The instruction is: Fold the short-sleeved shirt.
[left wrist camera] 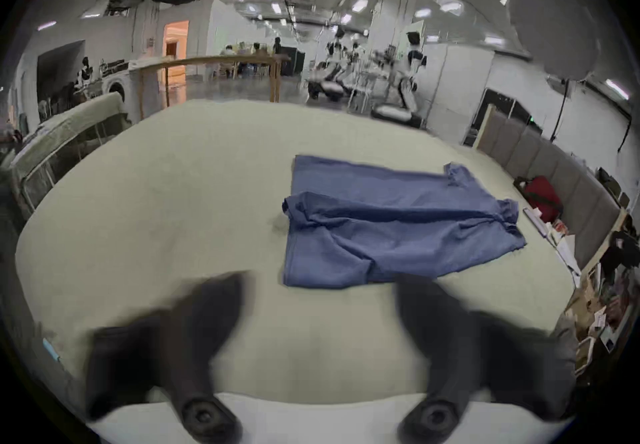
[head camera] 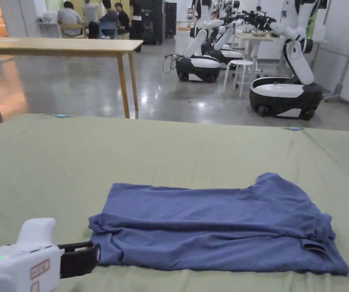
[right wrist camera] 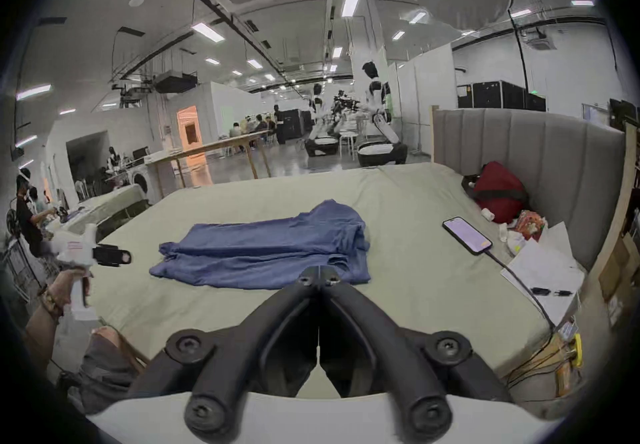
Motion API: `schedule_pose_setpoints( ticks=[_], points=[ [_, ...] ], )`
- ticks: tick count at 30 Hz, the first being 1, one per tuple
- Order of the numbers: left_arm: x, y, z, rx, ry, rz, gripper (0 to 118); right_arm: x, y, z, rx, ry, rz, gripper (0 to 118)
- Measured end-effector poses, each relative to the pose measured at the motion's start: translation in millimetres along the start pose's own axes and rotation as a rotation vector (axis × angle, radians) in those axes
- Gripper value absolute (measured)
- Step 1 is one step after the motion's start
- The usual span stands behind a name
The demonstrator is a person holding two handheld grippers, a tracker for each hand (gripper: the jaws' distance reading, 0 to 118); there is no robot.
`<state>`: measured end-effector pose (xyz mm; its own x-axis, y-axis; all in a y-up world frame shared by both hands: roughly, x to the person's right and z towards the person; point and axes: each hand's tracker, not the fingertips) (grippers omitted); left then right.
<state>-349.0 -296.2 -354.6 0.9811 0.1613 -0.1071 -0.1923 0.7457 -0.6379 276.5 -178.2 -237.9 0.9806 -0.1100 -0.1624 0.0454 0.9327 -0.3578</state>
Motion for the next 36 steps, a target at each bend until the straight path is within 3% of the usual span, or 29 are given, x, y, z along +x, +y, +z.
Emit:
schedule_pose_setpoints(
  ticks=[5,12,13,14,15,16,17,18,20,25,26,27,28,29,30,31,34,36],
  points=[
    [-3.7,8.2,-71.5,-0.112,0.029,0.093,116,-11.8,0.7,-9.2,-0.036,0.051,0.027,0],
    [13.7,-1.7,-97.9,-0.201,0.118,-0.045,114,-15.9,-1.3,-17.8,-0.08,0.061,0.056,0],
    [17.7,-0.8,-92.9,-0.176,0.114,-0.054,104,-9.0,-4.9,-19.6,-0.082,0.055,0.062,0],
    [23.9,-0.9,-89.5,-0.171,0.098,-0.077,85,3.1,-9.6,-22.2,-0.084,0.05,0.064,0],
    [29.5,0.5,-85.8,-0.153,0.093,-0.117,59,5.6,-10.7,-23.7,-0.09,0.049,0.064,0],
    [32.7,1.0,-85.2,-0.134,0.08,-0.151,21,8.3,-12.2,-26.0,-0.099,0.052,0.06,0],
    [37.2,0.9,-87.9,-0.122,0.015,-0.17,7,8.0,-14.8,-29.5,-0.107,0.055,0.056,0],
    [42.4,-1.5,-91.1,-0.137,-0.029,-0.158,7,4.8,-17.8,-33.6,-0.116,0.057,0.052,0],
    [45.8,3.0,-88.2,-0.149,0.073,-0.203,7,9.5,-19.2,-45.9,-0.149,0.058,0.051,0],
    [32.4,5.5,-87.8,-0.152,0.029,-0.138,7,35.0,-9.5,-124.4,-0.253,0.028,0.072,1],
    [30.3,8.1,-85.7,-0.126,0.042,-0.158,7,38.2,-8.6,-150.0,-0.288,-0.012,0.082,7],
    [28.8,8.7,-84.7,-0.117,0.044,-0.161,7,45.2,-8.0,-172.1,-0.29,-0.014,0.092,25],
    [31.4,6.8,-81.1,-0.112,0.042,-0.154,7,56.0,-8.6,-197.6,-0.291,0.002,0.094,74],
    [30.6,6.3,-80.2,-0.111,0.038,-0.147,7,68.0,-11.7,-223.0,-0.335,0.01,0.057,109],
    [30.0,5.9,-79.7,-0.109,0.035,-0.141,7,77.9,-15.3,-246.1,-0.379,0.01,0.029,118],
    [31.2,4.7,-80.1,-0.116,0.03,-0.134,7,88.8,-20.1,-269.0,-0.438,0.01,-0.009,115],
    [33.2,4.4,-80.2,-0.116,0.035,-0.151,7,98.6,-29.9,-301.3,-0.491,-0.077,0.023,113],
    [34.4,3.9,-82.0,-0.127,0.03,-0.144,7,103.0,-38.5,-313.8,-0.535,-0.076,0.053,107]
  ],
)
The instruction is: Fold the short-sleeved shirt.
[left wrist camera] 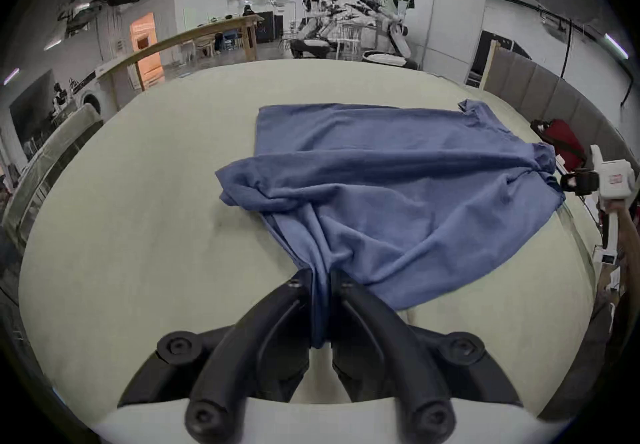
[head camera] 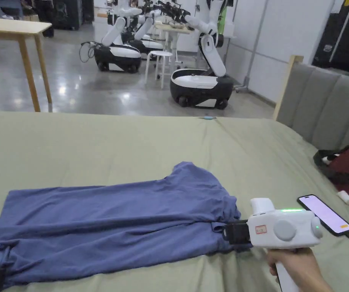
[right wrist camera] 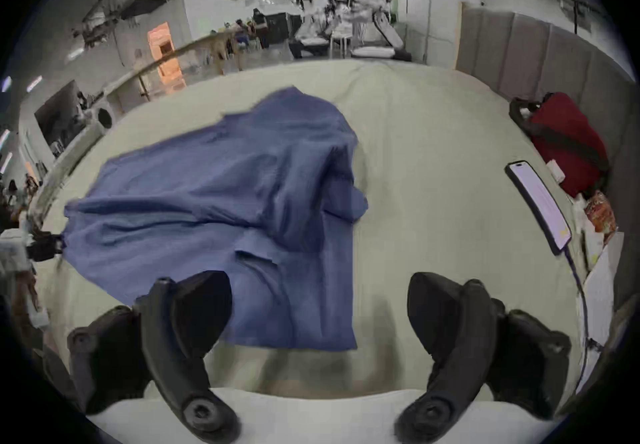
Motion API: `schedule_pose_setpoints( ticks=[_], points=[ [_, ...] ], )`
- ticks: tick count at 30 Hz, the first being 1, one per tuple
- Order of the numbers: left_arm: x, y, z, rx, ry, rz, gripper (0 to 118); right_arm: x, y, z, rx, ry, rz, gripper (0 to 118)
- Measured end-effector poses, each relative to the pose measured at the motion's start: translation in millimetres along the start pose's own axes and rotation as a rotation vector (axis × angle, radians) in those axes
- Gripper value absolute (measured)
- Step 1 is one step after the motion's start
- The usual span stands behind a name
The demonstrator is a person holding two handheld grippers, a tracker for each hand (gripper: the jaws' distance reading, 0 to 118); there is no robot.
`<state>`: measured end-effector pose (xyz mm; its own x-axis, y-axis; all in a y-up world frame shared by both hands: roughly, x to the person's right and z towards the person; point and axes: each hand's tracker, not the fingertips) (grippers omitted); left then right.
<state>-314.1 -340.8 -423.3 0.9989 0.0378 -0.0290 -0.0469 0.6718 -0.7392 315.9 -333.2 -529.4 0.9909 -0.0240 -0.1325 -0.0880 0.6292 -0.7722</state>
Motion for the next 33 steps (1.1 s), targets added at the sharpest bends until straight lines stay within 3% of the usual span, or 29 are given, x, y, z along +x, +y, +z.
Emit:
schedule_pose_setpoints(
  ticks=[3,4,6,9,10,12,16,20,24,28,33],
  points=[
    [-0.2,-0.7,-1.0,-0.009,-0.007,0.009,7,-0.6,-1.0,-12.3,-0.077,0.049,-0.024,102],
    [-2.1,-0.5,-2.6,-0.009,-0.008,0.008,7,-2.1,-3.0,-12.7,-0.077,0.056,-0.038,93],
    [-2.3,-0.3,-3.1,-0.01,-0.009,0.006,7,-14.0,-3.4,-5.6,-0.044,0.016,0.011,80],
    [-1.3,-0.8,-4.1,-0.015,-0.007,0.006,7,-23.2,-6.5,1.4,-0.022,0.062,0.031,13],
    [-0.8,-0.8,-4.3,-0.015,-0.005,0.004,8,-32.5,-3.4,1.5,-0.024,0.101,0.016,11],
    [-0.2,-0.2,-4.3,-0.017,-0.005,0.0,7,-35.4,-2.0,-3.1,-0.041,0.055,0.022,11],
    [-6.0,-0.6,9.2,-0.005,-0.002,-0.017,7,-22.1,-4.2,11.3,-0.008,0.068,-0.086,11],
    [-12.0,-9.2,43.9,0.041,-0.053,-0.031,7,-7.6,-18.9,58.4,0.02,0.12,-0.099,11],
    [-13.8,-30.2,84.9,0.054,-0.07,-0.06,7,-13.3,-51.4,109.8,0.008,0.116,-0.021,11],
    [-16.7,-68.1,114.2,0.013,-0.078,-0.091,7,-22.1,-100.9,155.5,-0.015,0.117,-0.011,11],
    [-14.0,-107.5,114.6,-0.084,-0.102,-0.05,7,-35.0,-140.1,156.1,-0.088,0.058,0.025,11]
  ],
)
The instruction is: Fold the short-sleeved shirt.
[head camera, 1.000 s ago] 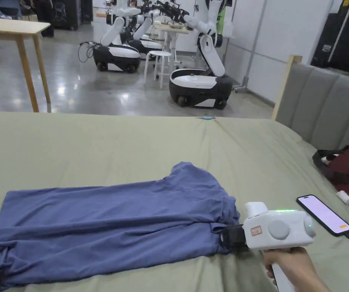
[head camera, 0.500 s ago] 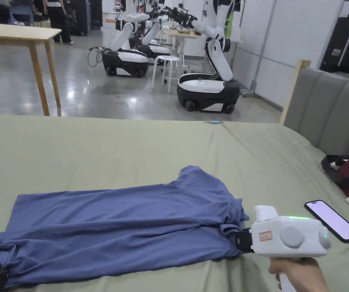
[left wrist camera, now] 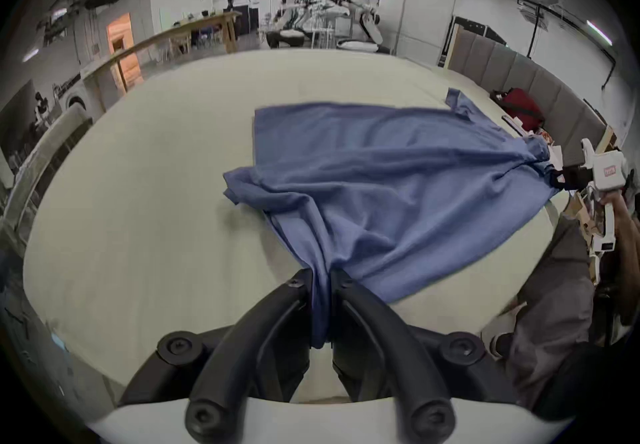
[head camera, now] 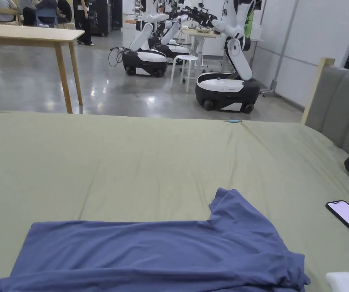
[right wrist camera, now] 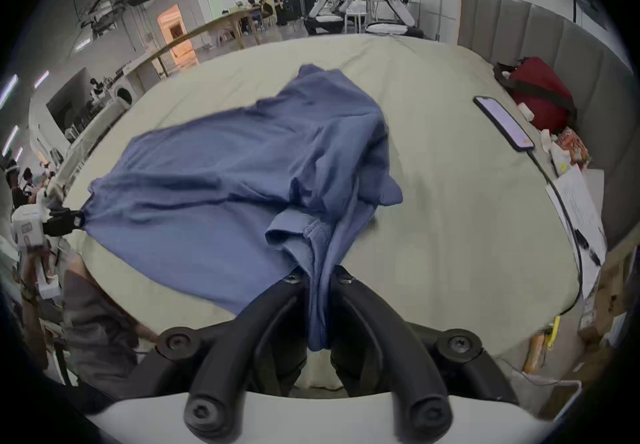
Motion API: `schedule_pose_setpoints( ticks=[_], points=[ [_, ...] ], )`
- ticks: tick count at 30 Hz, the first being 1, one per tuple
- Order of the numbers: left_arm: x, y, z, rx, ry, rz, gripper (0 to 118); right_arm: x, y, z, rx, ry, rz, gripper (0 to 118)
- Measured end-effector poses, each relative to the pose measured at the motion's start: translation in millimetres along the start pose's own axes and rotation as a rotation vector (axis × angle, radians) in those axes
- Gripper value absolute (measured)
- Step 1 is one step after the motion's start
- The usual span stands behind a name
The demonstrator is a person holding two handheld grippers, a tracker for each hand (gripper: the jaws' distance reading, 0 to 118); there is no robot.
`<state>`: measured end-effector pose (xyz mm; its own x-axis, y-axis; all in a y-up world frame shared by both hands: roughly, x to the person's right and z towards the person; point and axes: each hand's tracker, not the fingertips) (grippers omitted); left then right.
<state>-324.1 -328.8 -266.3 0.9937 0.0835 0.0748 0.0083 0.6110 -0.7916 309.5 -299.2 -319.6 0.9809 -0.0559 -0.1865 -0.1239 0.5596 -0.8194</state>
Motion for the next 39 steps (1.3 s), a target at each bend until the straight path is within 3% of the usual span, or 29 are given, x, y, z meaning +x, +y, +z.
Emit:
schedule_pose_setpoints(
  ticks=[4,5,6,7,8,10,12,14,15,16,17,18,19,21,23,28,29,30,31,32,33,39],
  points=[
    [-2.8,-3.6,-13.1,0.013,-0.001,0.003,8,-2.5,-1.4,-26.8,-0.03,-0.013,0.02,13],
    [-4.6,-2.6,-11.0,0.014,-0.009,0.006,16,-2.0,-0.1,-27.1,-0.032,-0.013,0.028,20],
    [-5.8,-2.7,-7.4,0.018,-0.005,0.008,38,-1.9,1.4,-22.4,-0.031,-0.009,0.03,40],
    [-6.6,-2.9,-2.7,0.038,0.012,0.018,91,-1.1,1.1,-15.7,0.0,0.004,0.046,90],
    [-10.3,-4.0,1.6,0.047,0.023,0.022,118,-0.7,0.3,-9.1,0.026,0.007,0.065,118],
    [-19.4,-2.5,22.2,0.164,0.014,0.014,115,0.4,-5.0,17.8,0.13,-0.006,0.048,111],
    [-26.7,-5.0,49.5,0.166,0.034,0.089,115,-3.5,-10.4,46.8,0.179,-0.035,0.009,111],
    [-29.8,-7.4,78.9,0.232,0.071,0.101,114,-13.0,-12.3,101.3,0.285,-0.053,0.021,110],
    [-10.7,-12.0,96.6,0.28,0.087,0.105,107,-19.1,-20.3,120.6,0.364,-0.046,0.046,104],
    [-9.1,-14.7,108.8,0.313,0.079,0.111,71,-28.5,-26.5,136.1,0.427,-0.022,0.061,83],
    [-7.6,-16.8,117.6,0.337,0.065,0.123,23,-37.6,-30.2,146.8,0.461,-0.011,0.06,51],
    [-5.8,-17.6,122.6,0.368,0.046,0.134,0,-41.2,-33.0,153.1,0.48,-0.007,0.043,7],
    [-6.9,-19.4,119.7,0.383,0.05,0.156,0,-44.4,-34.3,155.8,0.496,-0.014,0.019,0],
    [-10.7,-11.7,119.9,0.404,0.04,0.184,0,-44.2,-29.2,155.7,0.519,-0.032,-0.025,0],
    [-16.3,1.4,100.7,0.349,0.01,0.171,0,-41.2,-22.5,156.6,0.503,0.004,-0.027,0],
    [-16.7,83.2,64.7,0.359,-0.015,0.1,0,-53.0,-17.3,158.5,0.524,-0.014,-0.007,0],
    [-19.1,103.7,47.0,0.329,-0.03,0.086,9,-47.7,-23.1,156.4,0.538,0.008,-0.023,0],
    [-21.3,121.4,30.4,0.287,-0.038,0.062,26,-47.5,-21.5,156.0,0.536,0.014,-0.031,0],
    [-22.8,139.1,8.6,0.237,-0.01,0.016,72,-47.6,-19.8,154.8,0.53,0.014,-0.037,0],
    [-22.6,156.3,-15.4,0.156,0.02,-0.04,100,-48.0,-18.1,153.0,0.523,0.007,-0.038,0],
    [-21.9,169.4,-33.0,0.182,0.022,-0.083,106,-51.3,-19.2,149.5,0.519,-0.004,-0.032,0],
    [-46.0,221.3,-150.0,0.041,-0.088,-0.146,104,-48.3,-10.5,138.2,0.467,0.003,-0.046,0]
  ],
)
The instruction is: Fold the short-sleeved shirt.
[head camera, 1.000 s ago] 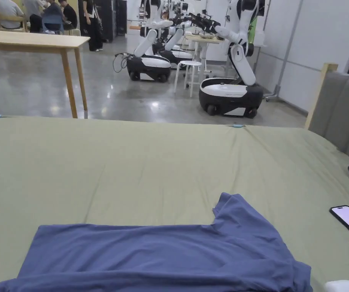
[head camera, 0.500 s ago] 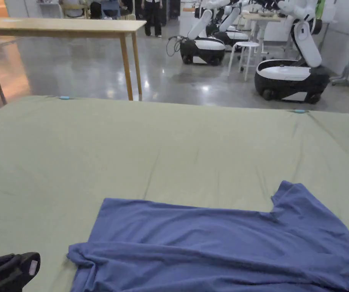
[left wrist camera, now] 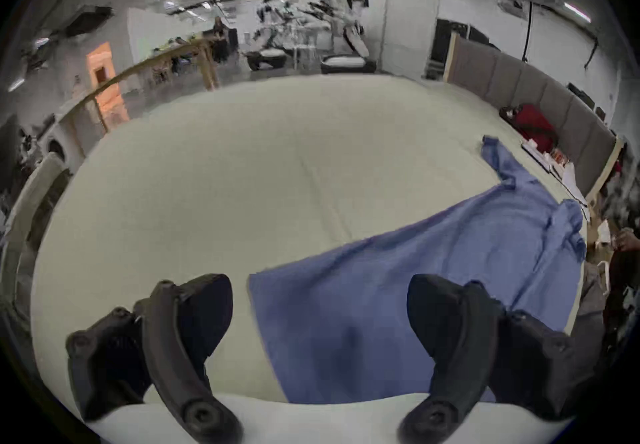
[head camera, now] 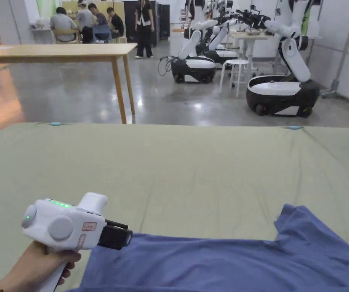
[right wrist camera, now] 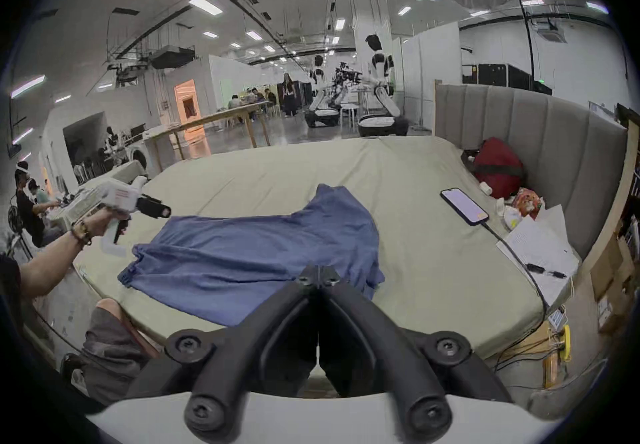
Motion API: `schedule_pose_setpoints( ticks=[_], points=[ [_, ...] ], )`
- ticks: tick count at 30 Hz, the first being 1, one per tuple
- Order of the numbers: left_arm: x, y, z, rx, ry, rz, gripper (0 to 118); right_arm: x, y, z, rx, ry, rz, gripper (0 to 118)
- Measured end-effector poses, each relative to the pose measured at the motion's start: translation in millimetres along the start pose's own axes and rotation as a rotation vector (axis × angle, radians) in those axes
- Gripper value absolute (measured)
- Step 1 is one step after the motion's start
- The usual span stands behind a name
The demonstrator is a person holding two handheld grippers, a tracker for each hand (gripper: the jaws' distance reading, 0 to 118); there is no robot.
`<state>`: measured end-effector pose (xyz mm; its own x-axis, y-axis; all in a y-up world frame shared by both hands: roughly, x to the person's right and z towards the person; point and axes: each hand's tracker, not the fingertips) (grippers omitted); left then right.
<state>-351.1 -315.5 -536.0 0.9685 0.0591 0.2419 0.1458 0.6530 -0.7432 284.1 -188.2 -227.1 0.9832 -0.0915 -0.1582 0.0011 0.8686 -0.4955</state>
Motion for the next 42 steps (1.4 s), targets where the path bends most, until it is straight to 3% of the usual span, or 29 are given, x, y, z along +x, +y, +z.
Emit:
schedule_pose_setpoints(
  ticks=[5,8,9,10,11,12,13,15,19,22,23,24,25,26,27,29,32,35,38,39,40,41,42],
  points=[
    [-12.9,9.8,-43.4,-0.057,0.001,-0.133,103,-2.1,0.9,-7.6,-0.027,-0.011,0.013,0],
    [-7.0,-2.1,-54.4,-0.115,0.006,-0.127,95,-2.3,0.6,-12.4,-0.04,-0.016,0.012,0],
    [-3.4,-6.2,-47.5,-0.073,0.025,-0.115,83,-2.1,0.8,-14.2,-0.045,-0.018,0.01,0],
    [-0.5,-7.8,-41.5,-0.049,0.01,-0.101,58,-2.0,0.1,-15.9,-0.051,-0.017,0.009,0],
    [4.6,-11.1,-37.1,-0.043,0.003,-0.098,21,-2.3,0.1,-17.5,-0.054,-0.018,0.009,0],
    [4.9,-12.6,-28.0,-0.016,0.002,-0.112,1,-2.7,0.5,-20.0,-0.06,-0.017,0.01,0],
    [11.0,-15.2,-26.2,0.005,-0.052,-0.112,1,-2.9,1.1,-23.2,-0.071,-0.011,0.012,0],
    [25.9,-16.6,-16.1,-0.019,0.044,-0.168,1,-4.4,3.8,-31.1,-0.091,-0.006,0.033,0],
    [37.1,-13.6,3.7,0.018,0.005,-0.16,1,-0.9,39.2,-66.5,-0.094,0.018,0.168,0],
    [38.9,-10.1,20.9,0.054,-0.007,-0.133,1,19.3,76.2,-128.3,-0.116,0.043,0.257,3],
    [42.9,-9.3,26.8,0.065,-0.008,-0.145,1,25.7,86.0,-152.2,-0.128,0.053,0.269,15],
    [50.6,-7.6,36.1,0.072,-0.011,-0.154,1,35.0,96.3,-184.6,-0.144,0.066,0.274,39],
    [54.2,-8.0,41.2,0.077,-0.013,-0.156,1,45.8,102.8,-218.5,-0.184,0.088,0.289,91],
    [56.8,-9.0,44.8,0.083,-0.013,-0.154,1,60.6,102.9,-251.6,-0.226,0.084,0.276,118],
    [58.6,-10.7,48.1,0.088,-0.017,-0.145,1,74.1,103.8,-278.9,-0.223,0.083,0.271,117],
    [61.8,-14.2,51.2,0.089,-0.026,-0.124,1,94.7,103.9,-323.6,-0.369,0.076,0.217,114],
    [63.6,-18.7,51.9,0.083,-0.021,-0.115,1,109.3,85.1,-382.4,-0.461,-0.003,0.264,114],
    [66.3,-21.1,55.9,0.079,-0.021,-0.108,1,102.9,79.3,-411.8,-0.577,-0.034,0.291,111],
    [67.8,-19.4,57.5,0.075,-0.012,-0.127,1,97.5,71.8,-420.2,-0.615,-0.008,0.249,104],
    [68.7,-20.1,59.0,0.077,-0.005,-0.133,1,96.0,73.8,-415.6,-0.595,-0.03,0.248,95],
    [66.6,-20.2,58.3,0.081,-0.005,-0.133,1,94.3,75.0,-409.7,-0.585,-0.022,0.244,74],
    [66.4,-20.7,58.4,0.083,-0.007,-0.13,1,91.5,75.0,-403.5,-0.561,0.01,0.25,48],
    [66.6,-21.5,58.0,0.082,-0.011,-0.119,1,83.7,77.7,-398.7,-0.543,0.022,0.285,10]
  ],
)
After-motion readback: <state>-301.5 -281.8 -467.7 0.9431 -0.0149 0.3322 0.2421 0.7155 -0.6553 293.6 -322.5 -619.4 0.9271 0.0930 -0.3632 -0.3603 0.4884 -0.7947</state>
